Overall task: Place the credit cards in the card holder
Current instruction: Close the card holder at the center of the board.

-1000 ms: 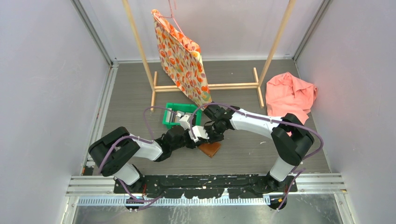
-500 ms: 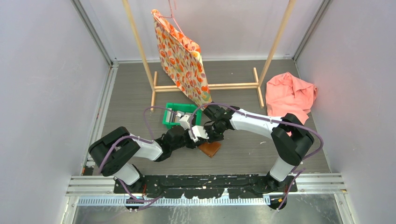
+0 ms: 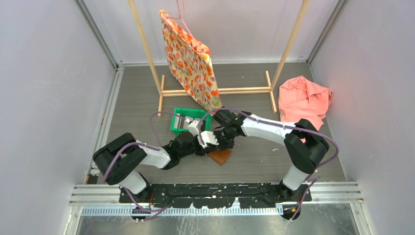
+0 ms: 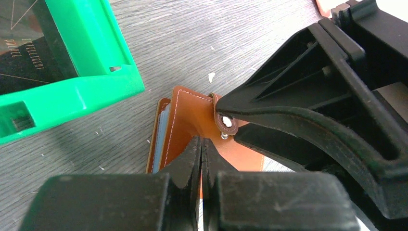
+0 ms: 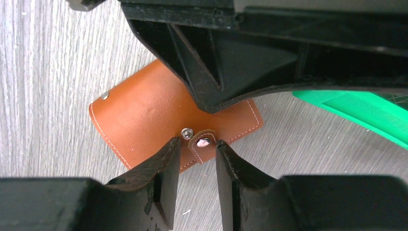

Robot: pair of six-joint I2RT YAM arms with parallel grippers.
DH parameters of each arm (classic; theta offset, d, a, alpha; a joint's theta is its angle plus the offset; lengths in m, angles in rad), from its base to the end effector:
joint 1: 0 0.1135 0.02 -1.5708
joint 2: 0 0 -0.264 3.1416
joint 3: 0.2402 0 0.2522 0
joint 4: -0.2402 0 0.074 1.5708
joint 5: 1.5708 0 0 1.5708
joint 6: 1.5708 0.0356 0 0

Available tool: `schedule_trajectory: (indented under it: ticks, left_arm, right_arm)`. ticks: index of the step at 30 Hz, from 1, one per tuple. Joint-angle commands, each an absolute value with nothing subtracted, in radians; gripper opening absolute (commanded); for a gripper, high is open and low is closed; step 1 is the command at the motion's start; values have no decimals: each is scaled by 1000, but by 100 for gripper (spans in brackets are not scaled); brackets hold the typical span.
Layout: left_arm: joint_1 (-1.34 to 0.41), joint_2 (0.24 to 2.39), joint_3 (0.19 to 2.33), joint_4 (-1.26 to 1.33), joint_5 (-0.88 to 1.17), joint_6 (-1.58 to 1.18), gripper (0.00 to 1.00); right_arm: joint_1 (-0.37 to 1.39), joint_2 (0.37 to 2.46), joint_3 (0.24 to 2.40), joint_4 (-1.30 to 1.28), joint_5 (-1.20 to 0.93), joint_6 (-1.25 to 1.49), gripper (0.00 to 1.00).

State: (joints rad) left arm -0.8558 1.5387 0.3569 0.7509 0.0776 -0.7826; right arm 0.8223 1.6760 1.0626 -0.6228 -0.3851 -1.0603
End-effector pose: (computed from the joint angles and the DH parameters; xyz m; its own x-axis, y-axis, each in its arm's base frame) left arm 0.1680 -0.1977 0.1277 -0.7576 -0.1997 -0.6214 0.3735 0.6482 -0.6636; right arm 0.2064 0.2419 0.1830 0.3516 -0.8096 -0.4700 -0.9337 -0.3398 -0.1132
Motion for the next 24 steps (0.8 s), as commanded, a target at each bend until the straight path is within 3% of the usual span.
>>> schedule_trajectory:
  ticks: [1, 24]
  left_arm:
    - [-851, 1560, 354, 756, 75, -777, 1]
    - [-851, 1567, 360, 752, 77, -776, 1]
  right_arm:
    - [821, 1670, 1062, -570, -373, -1039, 38]
    - [820, 1641, 1092, -677, -419, -1089, 1]
